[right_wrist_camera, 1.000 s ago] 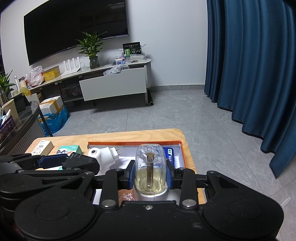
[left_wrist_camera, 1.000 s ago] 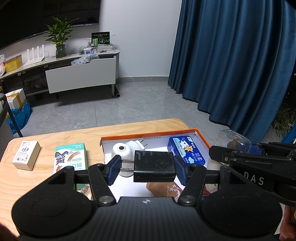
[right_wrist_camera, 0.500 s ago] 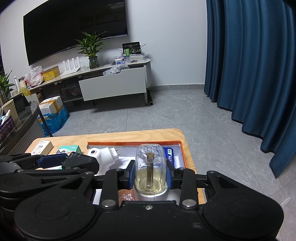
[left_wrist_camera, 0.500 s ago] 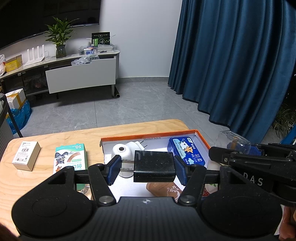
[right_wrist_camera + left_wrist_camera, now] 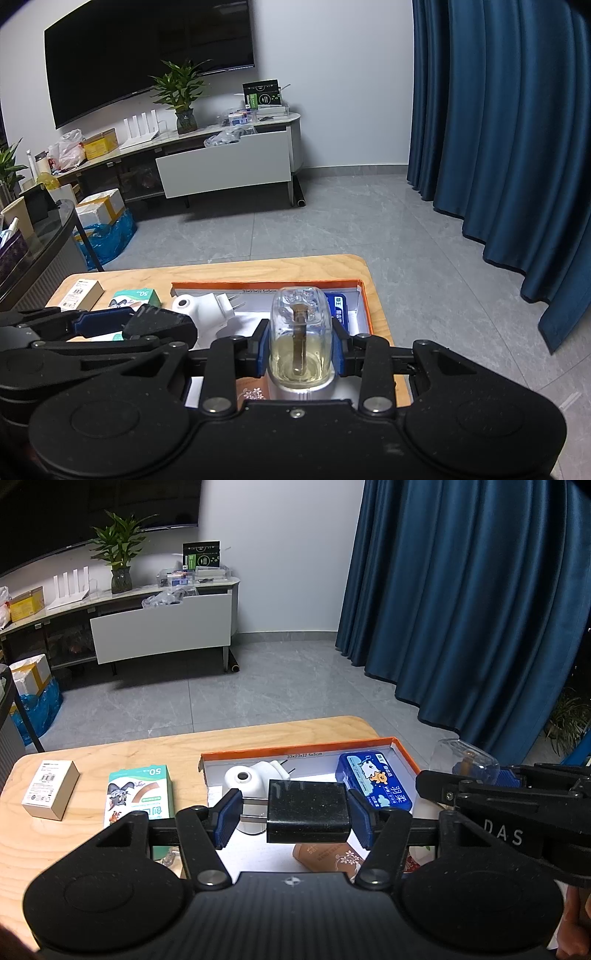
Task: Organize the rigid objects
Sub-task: 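Hold the black adapter and glass bottle above the tray, then open the left tool to drop the black adapter while the right tool releases the glass bottle, then grasp the white power adapter box with the left tool while the right tool grasps the green bandage box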
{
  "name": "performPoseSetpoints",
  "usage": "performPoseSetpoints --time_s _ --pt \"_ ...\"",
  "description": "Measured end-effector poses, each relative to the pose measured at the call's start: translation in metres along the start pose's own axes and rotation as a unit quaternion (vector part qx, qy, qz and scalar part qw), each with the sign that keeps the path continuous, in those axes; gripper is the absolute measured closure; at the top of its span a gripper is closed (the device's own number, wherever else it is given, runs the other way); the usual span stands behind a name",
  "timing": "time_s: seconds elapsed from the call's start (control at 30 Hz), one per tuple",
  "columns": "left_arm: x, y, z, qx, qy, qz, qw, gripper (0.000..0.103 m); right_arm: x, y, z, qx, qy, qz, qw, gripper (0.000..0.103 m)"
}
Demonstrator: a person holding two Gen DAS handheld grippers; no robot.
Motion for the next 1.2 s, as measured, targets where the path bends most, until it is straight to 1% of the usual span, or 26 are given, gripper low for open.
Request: performPoseSetpoints --time_s 0.03,0.07,0.1,0.13,0.17,0.2,0.27,0.3,0.33,0.37,0.4,0.43,0.53,0.6,0.67,0.73,0.77,0.8,0.87,0.9,0.93,1.0,1.03,1.07,1.13,1.2 --pt "0.0 0.0 0.001 -0.001 0.0 0.0 1.0 0.042 0.001 -0.002 0.0 0.005 0.001 0.002 1.0 0.06" --pt "0.0 0.0 0.002 -0.002 -0.001 -0.001 1.0 0.042 0.003 -0.004 -0.002 0.014 0.003 0.005 1.0 0.051" --pt "-0.001 0.0 0.003 -0.003 -0.002 -0.002 1.0 0.042 0.005 -0.006 -0.003 0.02 0.007 0.01 1.0 0.043" --pt "-0.002 -0.001 0.005 -0.004 -0.003 -0.004 1.0 0.042 0.009 -0.007 -0.006 0.028 0.011 0.016 0.999 0.025" --pt "-0.002 -0.001 0.007 -0.007 0.001 -0.005 1.0 0.041 0.012 -0.008 -0.009 0.037 0.008 0.024 0.999 0.015" --pt "-0.001 -0.001 0.009 -0.008 0.006 -0.006 0.9999 0.041 0.013 -0.009 -0.013 0.046 -0.001 0.031 0.998 0.015" --pt "0.002 -0.002 0.014 -0.011 0.011 -0.007 0.9999 0.041 0.018 -0.009 -0.021 0.066 -0.003 0.045 0.997 0.013" --pt "0.005 -0.002 0.017 -0.012 0.02 -0.006 0.9997 0.041 0.019 -0.008 -0.027 0.079 -0.006 0.05 0.996 0.013" --pt "0.008 -0.002 0.021 -0.016 0.033 -0.005 0.9993 0.038 0.02 -0.006 -0.031 0.091 -0.018 0.057 0.994 0.01" --pt "0.011 -0.001 0.024 -0.024 0.048 -0.003 0.9986 0.032 0.02 -0.004 -0.034 0.101 -0.037 0.071 0.992 0.002" --pt "0.015 0.0 0.027 -0.03 0.059 -0.005 0.9978 0.018 0.021 -0.001 -0.035 0.108 -0.054 0.091 0.989 0.0" --pt "0.016 -0.001 0.028 -0.03 0.064 -0.006 0.9975 0.009 0.022 0.005 -0.033 0.108 -0.063 0.112 0.986 0.001" --pt "0.011 0.004 0.026 -0.031 0.037 0.02 0.9986 0.008 0.029 0.025 -0.026 0.116 -0.063 0.175 0.976 0.001" --pt "0.0 0.01 0.021 -0.035 0.027 0.015 0.9989 0.008 0.03 0.034 -0.021 0.125 -0.063 0.187 0.972 0.001" --pt "-0.018 0.012 0.013 -0.032 0.011 -0.002 0.9994 0.006 0.027 0.043 -0.017 0.136 -0.048 0.184 0.972 0.001" --pt "-0.036 0.016 0.001 -0.033 0.006 -0.021 0.9992 0.005 0.018 0.05 -0.008 0.123 -0.042 0.182 0.975 0.001" --pt "-0.047 0.018 -0.006 -0.028 -0.003 -0.027 0.9992 0.005 0.012 0.054 -0.002 0.11 -0.037 0.174 0.978 0.0" --pt "-0.059 0.02 -0.015 -0.021 -0.018 -0.031 0.9991 0.005 0.005 0.055 0.002 0.107 -0.027 0.161 0.981 0.0" --pt "-0.086 0.02 -0.032 -0.006 -0.044 -0.039 0.9982 0.004 -0.011 0.054 0.005 0.117 -0.002 0.134 0.984 0.0" --pt "-0.098 0.021 -0.039 0.001 -0.054 -0.045 0.9975 0.004 -0.02 0.052 0.007 0.123 -0.003 0.136 0.983 0.0" --pt "-0.112 0.025 -0.048 0.004 -0.068 -0.054 0.9962 0.004 -0.028 0.049 0.008 0.132 -0.019 0.149 0.98 0.0" --pt "-0.14 0.033 -0.061 0.005 -0.09 -0.076 0.993 0.004 -0.049 0.042 0.009 0.16 -0.091 0.201 0.962 0.001" --pt "-0.152 0.038 -0.067 0.005 -0.096 -0.087 0.9916 0.004 -0.061 0.039 0.01 0.161 -0.125 0.219 0.954 0.001" --pt "-0.162 0.041 -0.072 0.002 -0.103 -0.095 0.9901 0.004 -0.07 0.036 0.009 0.16 -0.134 0.219 0.953 0.001" --pt "-0.18 0.049 -0.083 -0.001 -0.119 -0.107 0.9871 0.004 -0.086 0.03 -0.002 0.184 -0.136 0.179 0.957 0.001" --pt "-0.19 0.059 -0.091 -0.003 -0.124 -0.117 0.9854 0.004 -0.095 0.026 -0.015 0.202 -0.109 0.131 0.964 0.001"
Point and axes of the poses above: each gripper's, at about its wrist camera, not at the fingertips, and z roughly the way its jaws point, x to its right, y to its underside, the point moved 9 cm from there along z, roughly the way its jaws point, and after that the axes turned 2 degrees about -y, right-handed, at the moved point
